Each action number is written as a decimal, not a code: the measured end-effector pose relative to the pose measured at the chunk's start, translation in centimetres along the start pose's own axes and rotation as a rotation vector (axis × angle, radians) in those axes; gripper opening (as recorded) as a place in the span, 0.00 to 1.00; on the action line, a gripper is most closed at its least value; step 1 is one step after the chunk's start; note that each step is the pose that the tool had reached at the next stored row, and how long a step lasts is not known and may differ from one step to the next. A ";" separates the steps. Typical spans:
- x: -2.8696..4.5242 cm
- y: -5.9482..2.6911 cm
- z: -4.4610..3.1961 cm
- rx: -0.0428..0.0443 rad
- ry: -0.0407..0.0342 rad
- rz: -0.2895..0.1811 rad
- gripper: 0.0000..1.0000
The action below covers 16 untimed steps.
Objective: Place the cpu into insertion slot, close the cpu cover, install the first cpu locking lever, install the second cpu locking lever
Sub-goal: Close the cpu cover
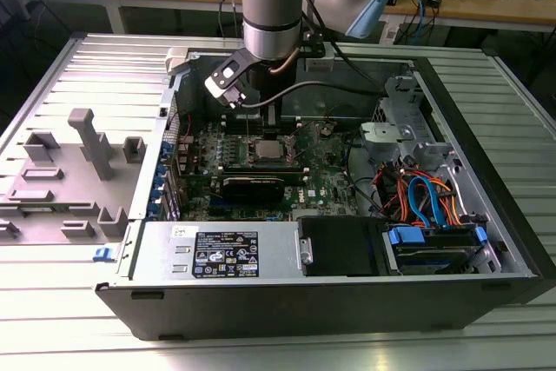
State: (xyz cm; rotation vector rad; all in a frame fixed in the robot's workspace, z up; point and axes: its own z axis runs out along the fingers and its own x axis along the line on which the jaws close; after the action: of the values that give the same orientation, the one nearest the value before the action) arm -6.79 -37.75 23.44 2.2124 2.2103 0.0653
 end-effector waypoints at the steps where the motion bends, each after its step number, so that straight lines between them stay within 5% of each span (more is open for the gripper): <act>1: 0.00 0.00 0.00 0.0001 0.0000 0.000 0.11; 16: 0.00 0.04 -0.89 0.0005 0.0047 0.000 0.11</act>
State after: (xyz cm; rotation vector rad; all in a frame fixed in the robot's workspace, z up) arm -6.78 -37.76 24.33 2.2152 2.2126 0.0700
